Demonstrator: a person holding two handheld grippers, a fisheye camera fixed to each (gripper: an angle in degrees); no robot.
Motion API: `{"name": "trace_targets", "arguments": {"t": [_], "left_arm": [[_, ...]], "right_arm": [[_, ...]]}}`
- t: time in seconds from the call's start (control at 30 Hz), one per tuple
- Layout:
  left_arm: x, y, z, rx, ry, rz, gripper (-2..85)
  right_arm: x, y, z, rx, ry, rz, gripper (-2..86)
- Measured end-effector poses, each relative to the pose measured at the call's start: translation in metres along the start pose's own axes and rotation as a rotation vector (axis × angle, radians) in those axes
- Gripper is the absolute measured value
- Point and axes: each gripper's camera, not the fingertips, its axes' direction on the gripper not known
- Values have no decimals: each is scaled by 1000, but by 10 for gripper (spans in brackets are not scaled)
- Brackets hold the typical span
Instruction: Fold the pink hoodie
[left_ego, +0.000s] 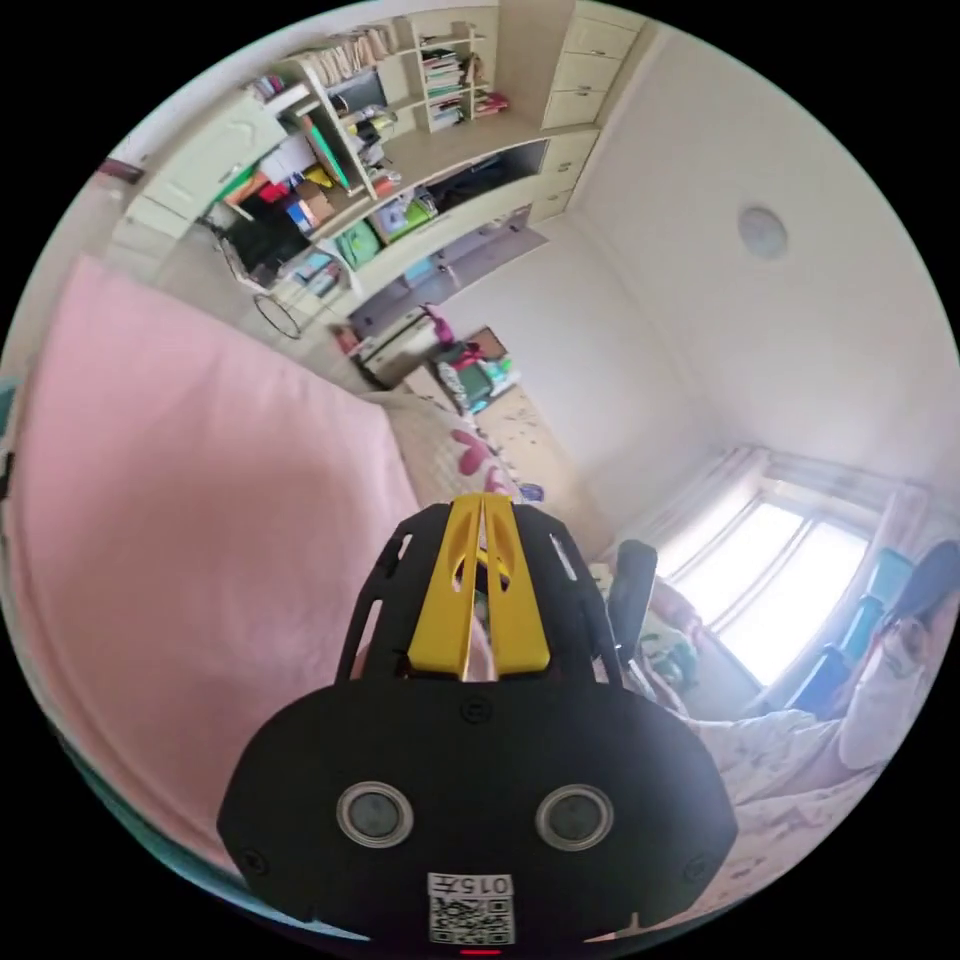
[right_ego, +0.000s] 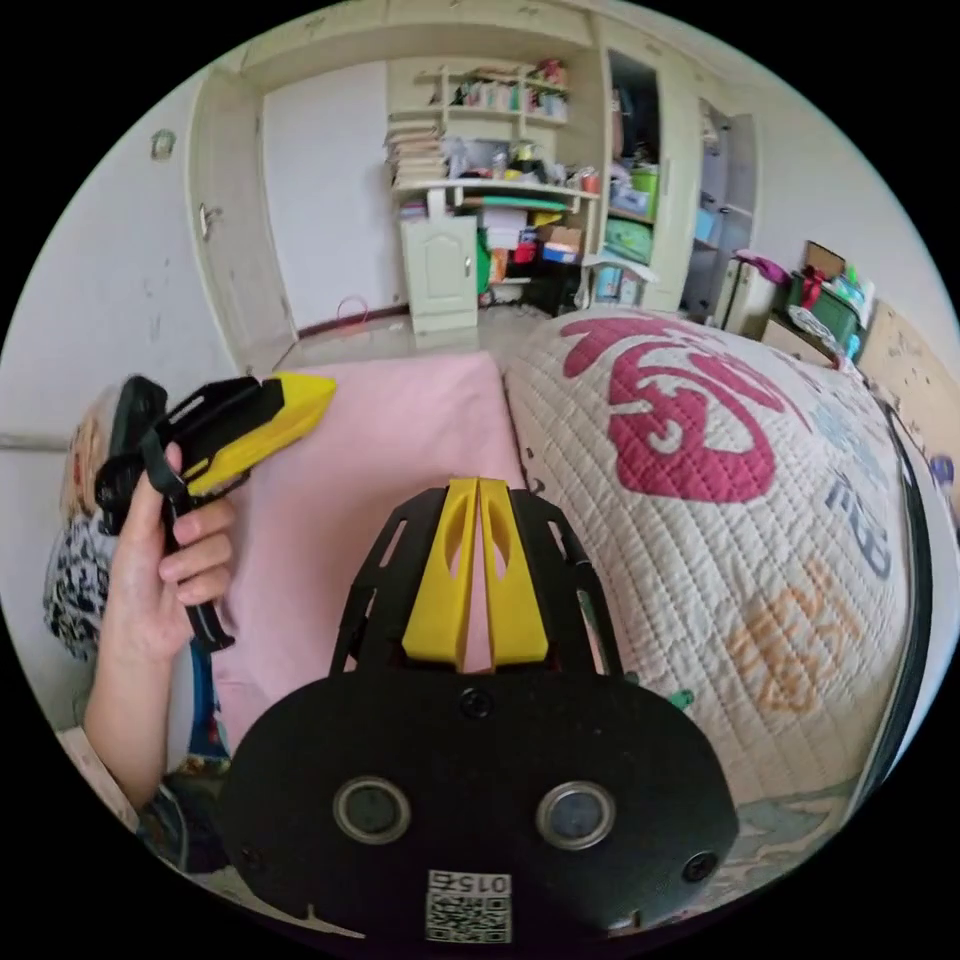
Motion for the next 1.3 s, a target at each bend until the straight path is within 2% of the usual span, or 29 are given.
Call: {"name": "trace_targets", "arguments": {"t": [0.07,0.13,0.23,0.27,0.37,0.5,0.57,0.73,0.8,0.87,0.93,1.0,1.1,1.13,1.17,1.3], "left_arm": [[-2,-21,15,28,98,-58,-9],[-11,-34,31,27,132,-140,-9],[-18,-53,48,-62,51,-217,-9],[-20,-59,43,-35,27,-242,-9],[-20,-74,31,-23,73,-358,-9],[4,-79,10,30,81,-273,-8],[14,-82,-7,80,159,-248,-6],[33,-86,-37,181,303,-242,-4],[41,-89,-45,228,256,-240,-7],[64,-108,-41,111,176,-231,-9],[97,-127,-26,14,183,-102,-9],[117,-142,-9,-40,190,-84,-9],[98,-157,19,-49,328,-264,-9],[82,-159,28,-88,295,-422,-9],[84,-163,31,-122,126,-482,-9],[115,-168,23,-73,97,-343,-9]], "right_arm": [[17,-13,-31,115,-56,125,-7],[18,-27,-40,121,-48,150,-6],[19,-49,-44,108,119,178,-5],[27,-57,-45,100,160,210,-5],[49,-82,-47,52,84,251,-5],[73,-113,-52,-13,7,325,-5],[84,-130,-65,-29,-65,340,-5],[89,-158,-97,-31,-103,333,-5],[86,-170,-105,-38,-101,314,-5],[79,-188,-118,-33,-100,298,-5],[72,-202,-127,-35,-93,270,-5],[64,-216,-133,-39,-74,231,-5],[53,-238,-143,-42,-55,199,-5],[50,-246,-148,-39,-56,198,-5],[47,-254,-152,-35,-58,195,-5],[40,-283,-162,-45,-83,187,-5]]}}
